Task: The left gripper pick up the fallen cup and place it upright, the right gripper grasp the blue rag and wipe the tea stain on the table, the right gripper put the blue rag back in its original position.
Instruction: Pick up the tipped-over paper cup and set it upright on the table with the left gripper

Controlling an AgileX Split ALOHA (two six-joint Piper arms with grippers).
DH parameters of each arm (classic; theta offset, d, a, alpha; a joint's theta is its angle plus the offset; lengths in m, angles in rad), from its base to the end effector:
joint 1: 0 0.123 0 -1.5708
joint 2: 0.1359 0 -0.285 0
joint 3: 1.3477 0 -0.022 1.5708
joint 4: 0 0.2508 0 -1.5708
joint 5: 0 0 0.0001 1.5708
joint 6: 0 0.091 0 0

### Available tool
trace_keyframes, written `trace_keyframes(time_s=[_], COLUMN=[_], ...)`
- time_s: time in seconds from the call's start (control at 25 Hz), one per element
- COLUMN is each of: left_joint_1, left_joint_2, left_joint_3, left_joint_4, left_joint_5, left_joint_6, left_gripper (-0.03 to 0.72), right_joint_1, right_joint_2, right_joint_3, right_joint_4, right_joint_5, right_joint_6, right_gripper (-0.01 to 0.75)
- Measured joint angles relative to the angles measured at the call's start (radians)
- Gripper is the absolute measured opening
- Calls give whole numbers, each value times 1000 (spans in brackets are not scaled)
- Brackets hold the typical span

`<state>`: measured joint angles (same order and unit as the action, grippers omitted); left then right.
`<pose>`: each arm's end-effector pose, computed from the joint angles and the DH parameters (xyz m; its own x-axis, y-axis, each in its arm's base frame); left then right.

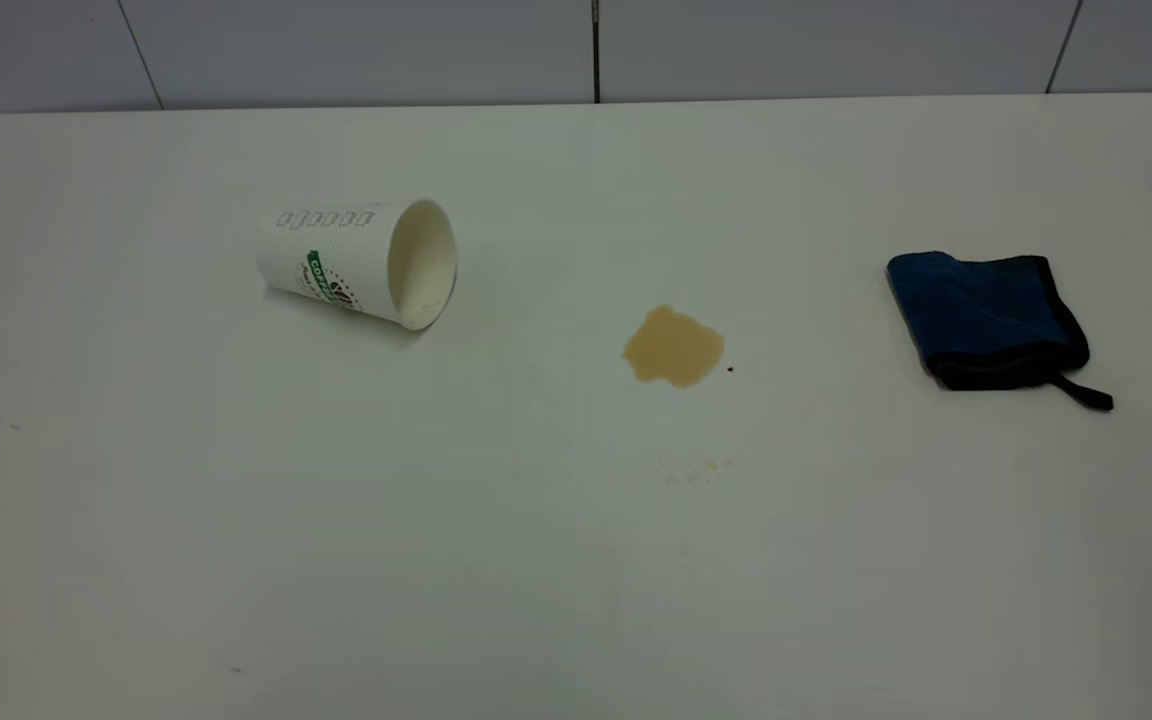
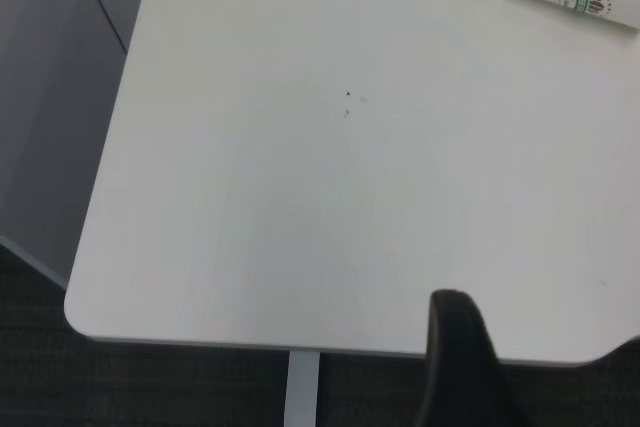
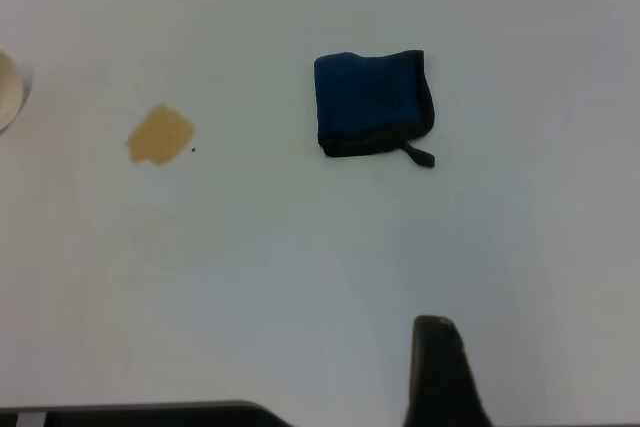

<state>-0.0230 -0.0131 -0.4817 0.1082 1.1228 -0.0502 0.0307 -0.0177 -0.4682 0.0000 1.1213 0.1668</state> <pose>-0.0075 0.0090 0.2676 -0.5125 0.0086 -0.8586 -0.0623 0.9969 0.0472 -0.0066 -0.0002 0.2636 -0.5188 0.1502 -0.8416 0.0562 0.9883 0.1417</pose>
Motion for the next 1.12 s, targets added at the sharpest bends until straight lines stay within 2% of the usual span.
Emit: trace_keyframes(time_s=[0.2,0.6,0.76,0.88,1.12], left_joint_1=[0,0,-3,-55,-247], left_joint_2=[138,761,1009,1146,1413], left_joint_3=[-15,-98,-175,-235,-333], left_joint_4=[-1,-50,-61,-65,-69], left_joint_5=[-55,-501,-624,-664,-745], left_joint_6=[19,70,76,87,69], left_gripper=[515,545,546,547,547], right_joint_1=[0,0,0,0,0], right_joint_2=[0,0,0,0,0], right_joint_3=[0,0,0,0,0], right_joint_4=[0,0,0,0,0], right_joint_5=[0,-1,-1,-1,-1], right_joint_6=[0,0,0,0,0], right_gripper=[523,523,523,523,523])
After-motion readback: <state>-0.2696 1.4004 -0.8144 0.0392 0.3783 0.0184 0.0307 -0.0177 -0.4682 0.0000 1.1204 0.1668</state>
